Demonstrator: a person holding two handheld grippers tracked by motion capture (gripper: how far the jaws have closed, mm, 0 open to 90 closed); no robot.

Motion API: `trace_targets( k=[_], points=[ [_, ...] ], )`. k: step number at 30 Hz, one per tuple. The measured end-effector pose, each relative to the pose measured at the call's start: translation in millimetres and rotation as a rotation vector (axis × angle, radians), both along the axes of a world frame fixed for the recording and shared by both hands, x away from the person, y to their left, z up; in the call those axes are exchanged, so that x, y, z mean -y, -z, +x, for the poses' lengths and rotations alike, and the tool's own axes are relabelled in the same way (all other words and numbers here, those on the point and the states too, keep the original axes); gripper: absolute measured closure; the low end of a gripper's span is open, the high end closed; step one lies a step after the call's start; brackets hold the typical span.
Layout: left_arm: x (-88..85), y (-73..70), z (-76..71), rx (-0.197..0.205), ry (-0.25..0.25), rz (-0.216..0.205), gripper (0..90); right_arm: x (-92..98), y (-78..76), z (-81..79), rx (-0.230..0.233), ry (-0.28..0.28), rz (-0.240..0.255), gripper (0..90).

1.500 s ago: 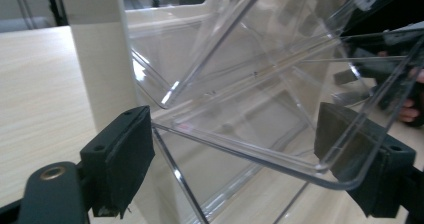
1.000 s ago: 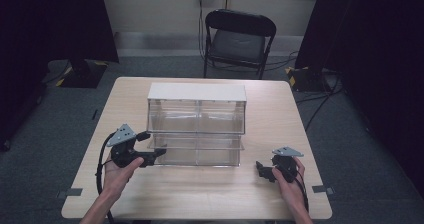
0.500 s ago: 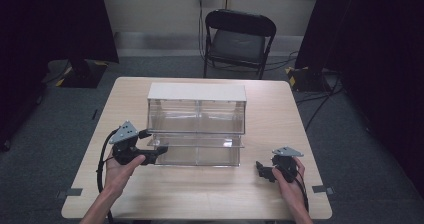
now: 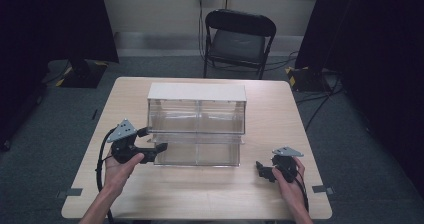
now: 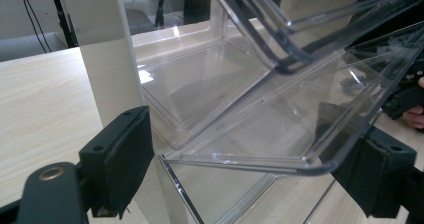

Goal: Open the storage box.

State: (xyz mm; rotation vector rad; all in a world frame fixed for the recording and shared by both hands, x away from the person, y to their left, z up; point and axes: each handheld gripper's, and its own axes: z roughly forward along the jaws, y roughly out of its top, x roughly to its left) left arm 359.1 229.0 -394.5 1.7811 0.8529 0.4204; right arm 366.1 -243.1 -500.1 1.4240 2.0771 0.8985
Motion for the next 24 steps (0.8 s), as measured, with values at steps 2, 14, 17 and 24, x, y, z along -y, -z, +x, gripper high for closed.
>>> trace_targets(
  k=[2, 14, 17, 24],
  points=[
    [-0.1, 0.1, 0.3, 0.002, 0.001, -0.006, 15.4, 0.0, 0.0, 0.0, 0.000, 0.000, 0.000, 12.4],
    [-0.2, -0.6, 0.1, 0.003, -0.002, -0.014, 15.4, 0.0, 0.0, 0.0, 0.000, 0.000, 0.000, 12.4],
    [-0.6, -1.2, 0.1, 0.003, -0.002, -0.015, 15.4, 0.0, 0.0, 0.0, 0.000, 0.000, 0.000, 12.4],
    [1.3, -6.2, -0.5, 0.015, 0.004, -0.023, 15.3, 0.0, 0.0, 0.0, 0.000, 0.000, 0.000, 12.4]
  ],
)
